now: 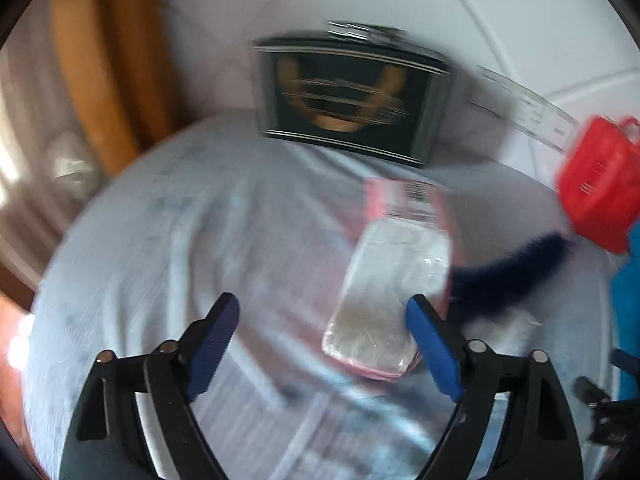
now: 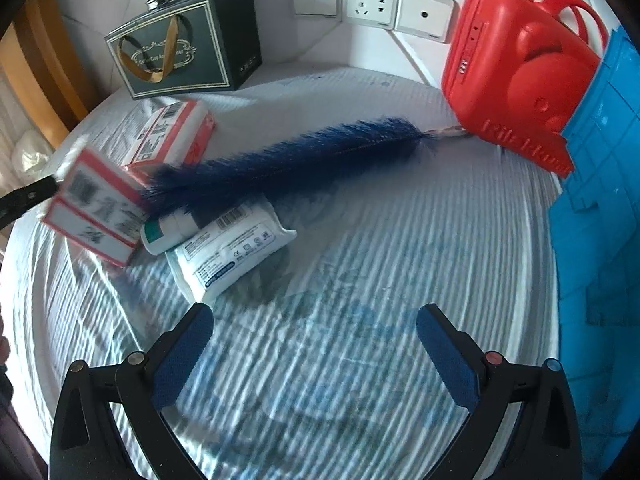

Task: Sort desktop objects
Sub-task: 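Move both grippers back toward the remaining items on the bed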

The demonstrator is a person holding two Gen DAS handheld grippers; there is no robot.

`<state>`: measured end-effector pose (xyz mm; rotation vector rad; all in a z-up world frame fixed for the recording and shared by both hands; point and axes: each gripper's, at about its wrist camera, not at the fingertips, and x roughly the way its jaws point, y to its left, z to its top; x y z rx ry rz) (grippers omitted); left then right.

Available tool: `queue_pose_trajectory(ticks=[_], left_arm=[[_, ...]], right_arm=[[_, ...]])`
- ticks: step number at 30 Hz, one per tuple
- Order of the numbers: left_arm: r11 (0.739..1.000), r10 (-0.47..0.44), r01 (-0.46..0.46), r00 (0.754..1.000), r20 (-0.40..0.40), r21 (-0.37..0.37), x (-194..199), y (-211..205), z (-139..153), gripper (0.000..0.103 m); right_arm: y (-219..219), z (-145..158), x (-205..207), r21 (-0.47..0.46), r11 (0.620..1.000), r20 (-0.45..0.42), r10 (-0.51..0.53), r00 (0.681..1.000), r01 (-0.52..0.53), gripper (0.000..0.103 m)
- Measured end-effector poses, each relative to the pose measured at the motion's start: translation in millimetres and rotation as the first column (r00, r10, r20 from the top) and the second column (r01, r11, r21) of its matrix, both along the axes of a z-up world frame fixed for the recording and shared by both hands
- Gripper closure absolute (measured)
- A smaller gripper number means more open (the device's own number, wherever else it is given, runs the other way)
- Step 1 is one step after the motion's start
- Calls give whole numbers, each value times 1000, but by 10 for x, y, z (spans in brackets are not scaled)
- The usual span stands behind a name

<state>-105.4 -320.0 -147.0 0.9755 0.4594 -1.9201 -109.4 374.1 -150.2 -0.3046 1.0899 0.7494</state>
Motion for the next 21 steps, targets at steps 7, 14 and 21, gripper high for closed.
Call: queue_pose_trajectory(ticks=[7,14,21], left_arm=[[980,174,-191,961,213,59,949,-224,-417,16],[978,185,-197,970,159,65,1216,-306,-332,16],[985,156,-165,976,150,47,958,-1083,-258,16]], right_arm=[[144,-40,-96,-5,999,-17,38,999,-38,0],[258,-90,-138,-21,998,-27,62,998,-63,0],[292,-203,-52,-46,998,-37,46,998,-47,0]])
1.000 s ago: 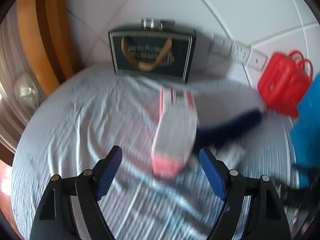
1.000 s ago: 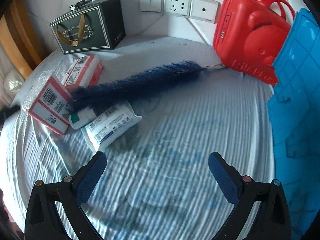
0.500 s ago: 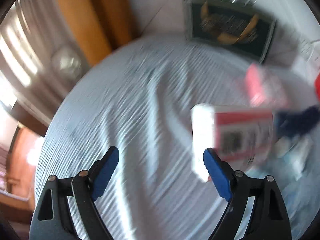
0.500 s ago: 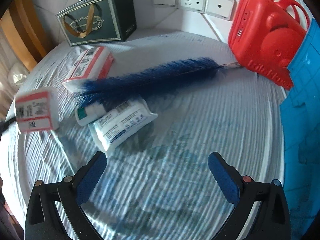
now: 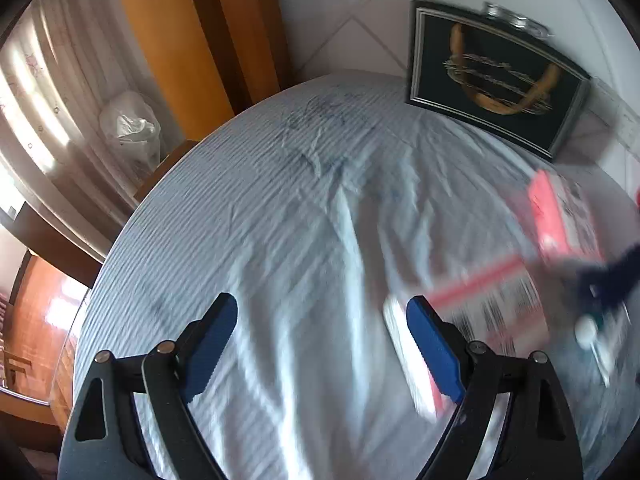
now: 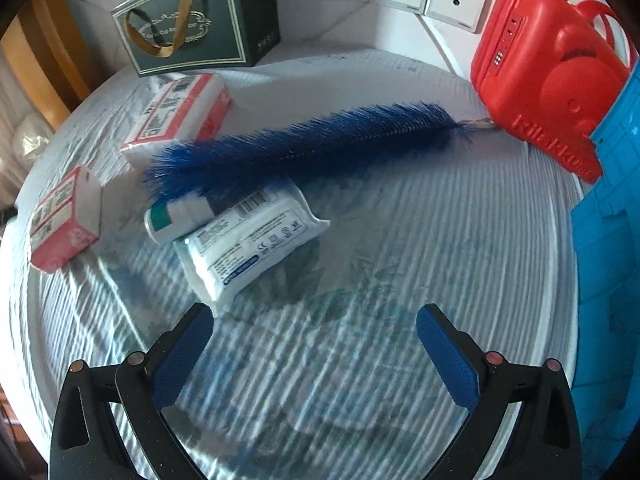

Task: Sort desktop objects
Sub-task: 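Move both grippers back toward the remaining items on the bed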

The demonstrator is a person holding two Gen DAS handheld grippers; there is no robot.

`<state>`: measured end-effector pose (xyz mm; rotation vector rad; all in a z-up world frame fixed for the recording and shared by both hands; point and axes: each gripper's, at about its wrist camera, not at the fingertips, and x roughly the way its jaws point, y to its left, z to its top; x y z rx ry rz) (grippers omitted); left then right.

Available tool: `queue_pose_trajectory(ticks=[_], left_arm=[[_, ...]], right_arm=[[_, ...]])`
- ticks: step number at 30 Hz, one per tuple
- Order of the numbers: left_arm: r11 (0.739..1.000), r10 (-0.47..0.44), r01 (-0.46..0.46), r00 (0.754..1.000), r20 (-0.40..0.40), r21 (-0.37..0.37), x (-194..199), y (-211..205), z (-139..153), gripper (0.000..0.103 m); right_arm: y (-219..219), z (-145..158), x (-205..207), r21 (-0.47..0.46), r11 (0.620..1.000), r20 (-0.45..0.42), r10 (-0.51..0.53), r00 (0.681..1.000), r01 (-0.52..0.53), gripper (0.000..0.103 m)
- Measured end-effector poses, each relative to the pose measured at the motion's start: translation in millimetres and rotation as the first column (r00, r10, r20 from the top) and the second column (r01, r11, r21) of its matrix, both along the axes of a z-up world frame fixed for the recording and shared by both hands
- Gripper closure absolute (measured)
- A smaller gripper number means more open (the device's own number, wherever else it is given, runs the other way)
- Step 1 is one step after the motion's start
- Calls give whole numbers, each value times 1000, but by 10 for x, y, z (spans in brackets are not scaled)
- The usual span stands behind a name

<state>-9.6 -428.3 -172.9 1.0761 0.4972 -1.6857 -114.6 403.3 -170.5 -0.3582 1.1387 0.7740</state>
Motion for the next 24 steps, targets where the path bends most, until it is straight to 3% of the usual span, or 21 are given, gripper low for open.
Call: queue_pose_trajectory(ticks=[4,5,7,12,16,20,24], left_arm=[[997,0,-5,998,67,77,-223,-422,-270,16],[991,-25,11,995,100,137,-298,-499,-424,16],[984,-39,16,992,124,179,-305,-451,-557,16],[969,-108,94,993,51,228,-80,92,-554,16],[977,-130,131,991,-15,170,88,506,-222,16],[971,-176,190,979,-105,143,-60,676,48,16],[954,-216,238,967,-136,181,-336,762,-60,16]], right_arm=[[19,-71,56,-22,1000,-3,-7,1000,7,0],[18,-85,66,-28,1000,0,-7,1000,7,0],[-6,-111,86,-38,999,-2,-12,1000,11,0],[-76,-121,131,-43,999,0,-25,1000,25,0],[-62,-72,105,-29,999,1,-16,1000,16,0],[4,-47,52,-21,1000,-2,-7,1000,7,0],[113,-105,1,-42,999,-13,11,1000,-12,0]])
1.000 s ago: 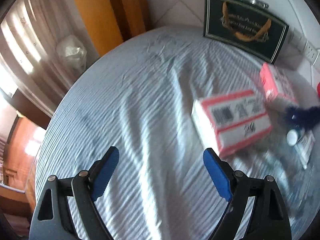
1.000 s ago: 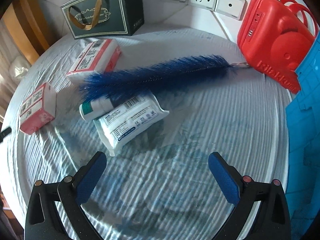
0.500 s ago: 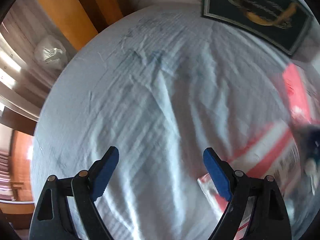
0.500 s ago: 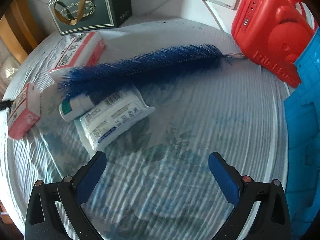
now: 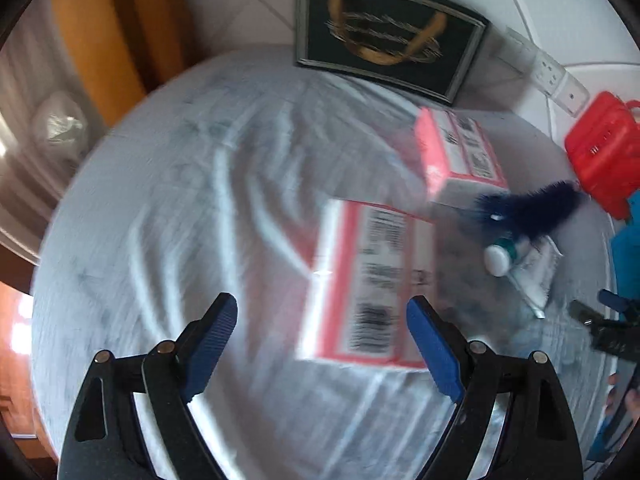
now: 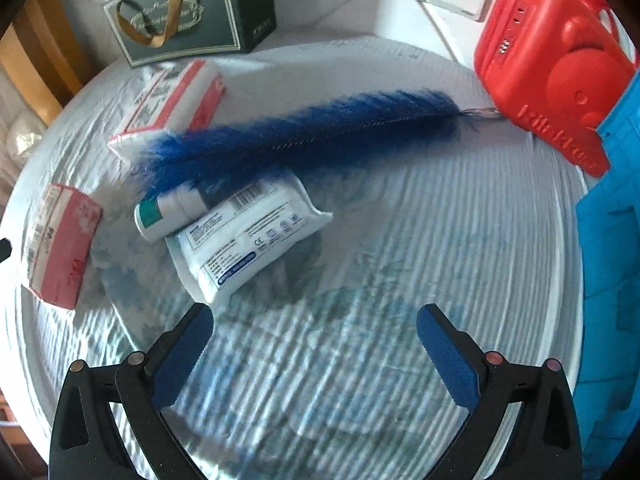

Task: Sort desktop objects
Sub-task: 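Move both grippers back toward the remaining items on the bed, then grasp a pink tissue pack with the left gripper while the right grasps a white sachet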

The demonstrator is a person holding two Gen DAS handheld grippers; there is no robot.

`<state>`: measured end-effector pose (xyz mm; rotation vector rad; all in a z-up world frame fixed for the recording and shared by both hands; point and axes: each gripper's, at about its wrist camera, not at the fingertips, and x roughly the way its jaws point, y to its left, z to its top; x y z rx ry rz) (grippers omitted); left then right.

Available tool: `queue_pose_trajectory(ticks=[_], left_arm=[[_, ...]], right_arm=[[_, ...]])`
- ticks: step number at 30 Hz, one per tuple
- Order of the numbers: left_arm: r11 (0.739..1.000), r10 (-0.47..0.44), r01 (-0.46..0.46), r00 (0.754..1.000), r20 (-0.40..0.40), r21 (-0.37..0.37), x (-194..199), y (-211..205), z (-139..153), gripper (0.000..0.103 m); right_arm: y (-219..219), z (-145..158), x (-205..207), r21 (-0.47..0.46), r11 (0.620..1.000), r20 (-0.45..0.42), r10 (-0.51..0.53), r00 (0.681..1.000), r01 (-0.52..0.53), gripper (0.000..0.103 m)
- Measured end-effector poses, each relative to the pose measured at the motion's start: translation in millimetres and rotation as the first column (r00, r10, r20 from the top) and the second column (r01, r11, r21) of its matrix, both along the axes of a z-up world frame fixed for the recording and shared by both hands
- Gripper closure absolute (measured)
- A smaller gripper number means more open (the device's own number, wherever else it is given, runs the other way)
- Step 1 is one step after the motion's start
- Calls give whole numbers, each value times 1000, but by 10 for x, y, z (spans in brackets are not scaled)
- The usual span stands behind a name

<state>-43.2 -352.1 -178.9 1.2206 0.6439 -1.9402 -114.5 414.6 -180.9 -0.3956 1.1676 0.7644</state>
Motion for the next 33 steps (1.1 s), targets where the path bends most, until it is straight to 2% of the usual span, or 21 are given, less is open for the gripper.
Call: queue_pose_trajectory(ticks=[4,6,8,14,18,19,20,22,23,24,27,28,31,32,33], left_arm=[[998,-50,50,999,11,23,-326,238,-174,16],[998,-62,62,993,102,10,-536,279,-317,15],[995,-53,69,976,211,-72,-662,295,-440,15],[998,-35,42,986,162,-42,-588,217,-507,11],[998,9,-17,993,121,60,-502,69,-585,10],[995,29,-39,994,107,88,-478,26,-605,10],[995,37,-46,994,99,94,-466,13,-603,10],[995,32,-40,995,100,87,-462,26,-596,10],[996,26,-34,995,101,82,-458,42,-595,10],[996,22,-31,995,101,84,-447,53,-592,11],[995,20,-31,994,107,99,-376,105,-577,11],[995,18,-29,994,109,99,-352,127,-575,11],[995,16,-27,994,104,98,-228,225,-582,11],[995,21,-30,995,100,94,-211,236,-581,11],[995,27,-36,995,96,90,-204,238,-580,11]], right_arm=[[70,-74,50,-10,1000,-20,-6,1000,6,0],[139,-93,102,-3,1000,-41,-13,999,13,0],[213,-98,135,8,1000,-46,-1,999,1,0],[532,-230,127,-10,999,-73,31,997,-32,0],[678,-302,104,10,1000,-101,30,994,-29,1],[726,-337,99,-4,999,-101,33,994,-33,4],[749,-356,93,-8,999,-103,39,994,-40,16],[773,-337,60,-10,998,-90,58,994,-59,26],[773,-316,41,-11,997,-87,71,994,-72,38],[768,-297,26,-15,997,-83,79,993,-81,44],[705,-253,-8,-41,993,-72,106,992,-109,59],[655,-243,-17,-55,992,-61,113,992,-116,60],[463,-282,12,-96,989,-77,109,991,-116,61],[418,-285,35,-94,990,-80,95,992,-102,54],[387,-284,57,-89,992,-78,83,994,-89,41]])
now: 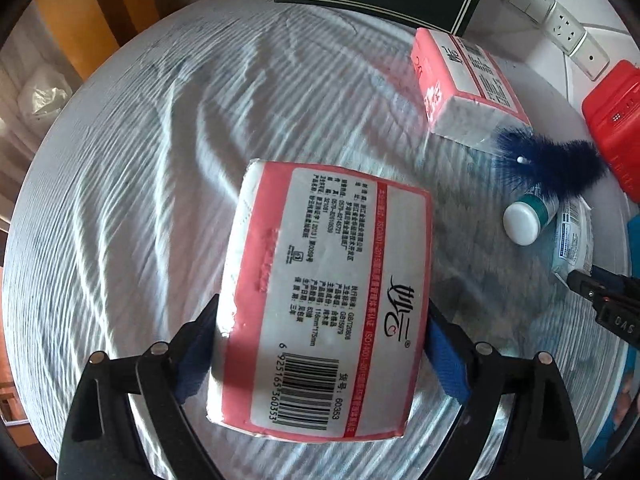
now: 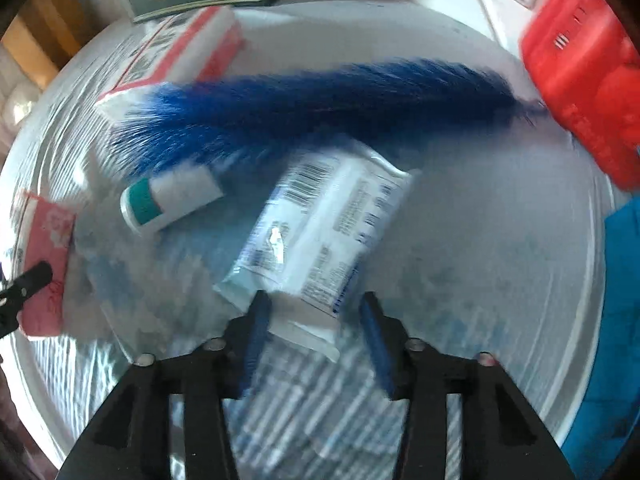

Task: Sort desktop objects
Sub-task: 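Grasp a pink tissue pack with the left gripper while the right grasps a white sachet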

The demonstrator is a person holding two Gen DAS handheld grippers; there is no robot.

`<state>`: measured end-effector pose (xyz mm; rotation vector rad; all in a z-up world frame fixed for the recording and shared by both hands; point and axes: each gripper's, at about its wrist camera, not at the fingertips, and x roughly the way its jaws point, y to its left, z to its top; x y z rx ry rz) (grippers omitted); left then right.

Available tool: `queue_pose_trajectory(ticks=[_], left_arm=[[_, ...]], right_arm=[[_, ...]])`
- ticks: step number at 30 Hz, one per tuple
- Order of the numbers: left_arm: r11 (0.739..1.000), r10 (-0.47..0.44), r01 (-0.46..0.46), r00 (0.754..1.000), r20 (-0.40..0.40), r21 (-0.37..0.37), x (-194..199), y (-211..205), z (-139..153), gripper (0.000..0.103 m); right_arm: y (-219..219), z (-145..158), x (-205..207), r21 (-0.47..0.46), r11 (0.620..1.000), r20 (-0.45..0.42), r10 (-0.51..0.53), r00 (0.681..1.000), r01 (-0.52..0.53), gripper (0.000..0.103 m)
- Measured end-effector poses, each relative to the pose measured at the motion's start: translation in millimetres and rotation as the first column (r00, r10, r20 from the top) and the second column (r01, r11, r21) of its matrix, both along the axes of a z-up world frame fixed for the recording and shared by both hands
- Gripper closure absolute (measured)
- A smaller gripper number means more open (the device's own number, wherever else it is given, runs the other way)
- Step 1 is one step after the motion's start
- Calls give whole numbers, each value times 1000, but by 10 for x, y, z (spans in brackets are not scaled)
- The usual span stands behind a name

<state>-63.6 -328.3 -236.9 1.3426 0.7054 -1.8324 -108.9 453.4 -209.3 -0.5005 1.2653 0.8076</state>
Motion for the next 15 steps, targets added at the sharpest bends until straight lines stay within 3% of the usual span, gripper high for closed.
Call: queue_pose_trajectory(ticks=[2,9,12,15], left_arm=[[1000,9,-9,1000,0,-8,-14,-9,-1,11],[999,28,-28,1000,-3,-25,-90,-83,6,11],[999,24,-23,1000,1,-34,-98,-82,16,12],[999,17,-17,1000,5,-36,-85,-55,28,13]], right_arm=[[-4,14,36,18,1000,-3,-18,1000,18,24],[229,-48,127,78,994,-42,-70,997,73,23],[320,-79,45,42,999,42,-15,999,13,36],[270,-15,-7,38,999,41,-1,999,0,49]])
